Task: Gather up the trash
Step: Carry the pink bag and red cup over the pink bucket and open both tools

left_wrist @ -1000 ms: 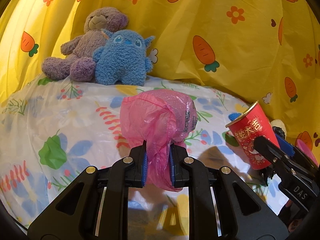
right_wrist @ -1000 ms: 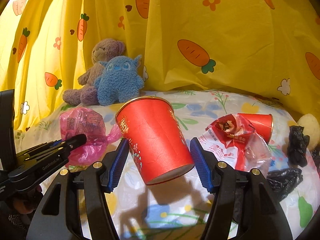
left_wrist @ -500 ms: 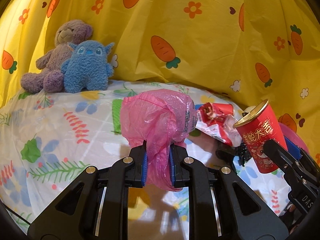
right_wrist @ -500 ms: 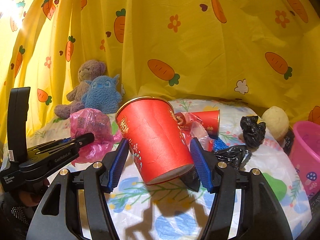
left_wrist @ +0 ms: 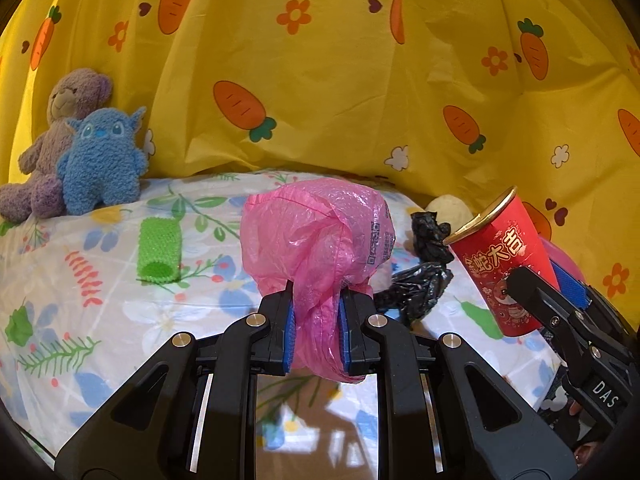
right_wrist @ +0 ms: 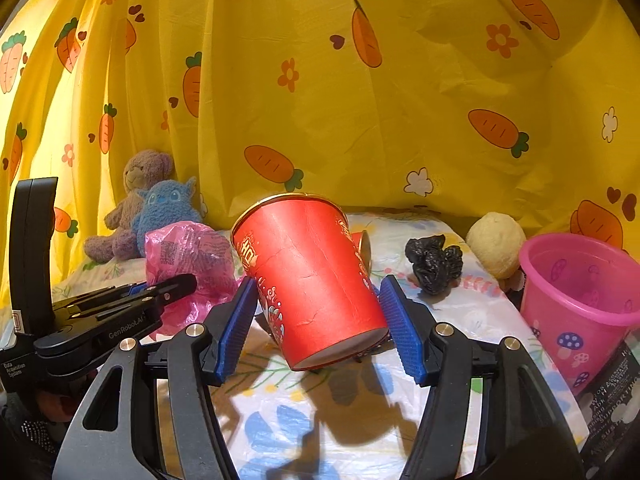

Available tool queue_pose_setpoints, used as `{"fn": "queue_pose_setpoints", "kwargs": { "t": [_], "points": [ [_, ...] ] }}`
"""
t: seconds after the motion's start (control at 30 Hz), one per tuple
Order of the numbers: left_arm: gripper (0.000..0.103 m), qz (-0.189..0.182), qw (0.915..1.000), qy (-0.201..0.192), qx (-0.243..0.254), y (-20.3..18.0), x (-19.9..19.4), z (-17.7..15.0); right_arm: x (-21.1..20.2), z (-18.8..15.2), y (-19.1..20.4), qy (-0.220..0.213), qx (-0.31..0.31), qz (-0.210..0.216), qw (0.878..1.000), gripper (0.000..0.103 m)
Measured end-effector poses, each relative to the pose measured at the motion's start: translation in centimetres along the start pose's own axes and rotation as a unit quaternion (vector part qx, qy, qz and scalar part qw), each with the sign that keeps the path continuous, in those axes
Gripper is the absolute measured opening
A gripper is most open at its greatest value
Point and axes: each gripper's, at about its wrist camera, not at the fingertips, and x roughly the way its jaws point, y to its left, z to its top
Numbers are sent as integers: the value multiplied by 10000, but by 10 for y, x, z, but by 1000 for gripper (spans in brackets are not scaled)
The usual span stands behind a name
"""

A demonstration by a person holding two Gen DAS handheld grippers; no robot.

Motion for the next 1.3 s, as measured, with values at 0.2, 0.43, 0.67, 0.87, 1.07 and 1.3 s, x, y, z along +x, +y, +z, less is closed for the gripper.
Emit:
{"fn": "queue_pose_setpoints", "kwargs": {
  "t": [0.2,0.43,0.67,0.87,1.07,1.3],
  "points": [
    [16,-294,9994,-6,170,-29,8,6,-11,1,-27,-116,153,-290,9994,62],
    [16,-677,9965,5,491,-77,22,13,-22,3,-63,-209,294,-717,9968,62],
    [16,-1199,9894,53,813,-134,41,19,-34,6,-105,-328,447,-1242,9907,62],
    [16,-1652,9806,36,1059,-181,59,28,-43,11,-146,-490,652,-1732,9815,62],
    [16,-1926,9739,132,1191,-216,85,31,-47,14,-184,-567,929,-2103,9716,62],
    [16,-2266,9645,256,1334,-253,112,30,-45,16,-209,-581,1105,-2379,9632,62]
  ]
}}
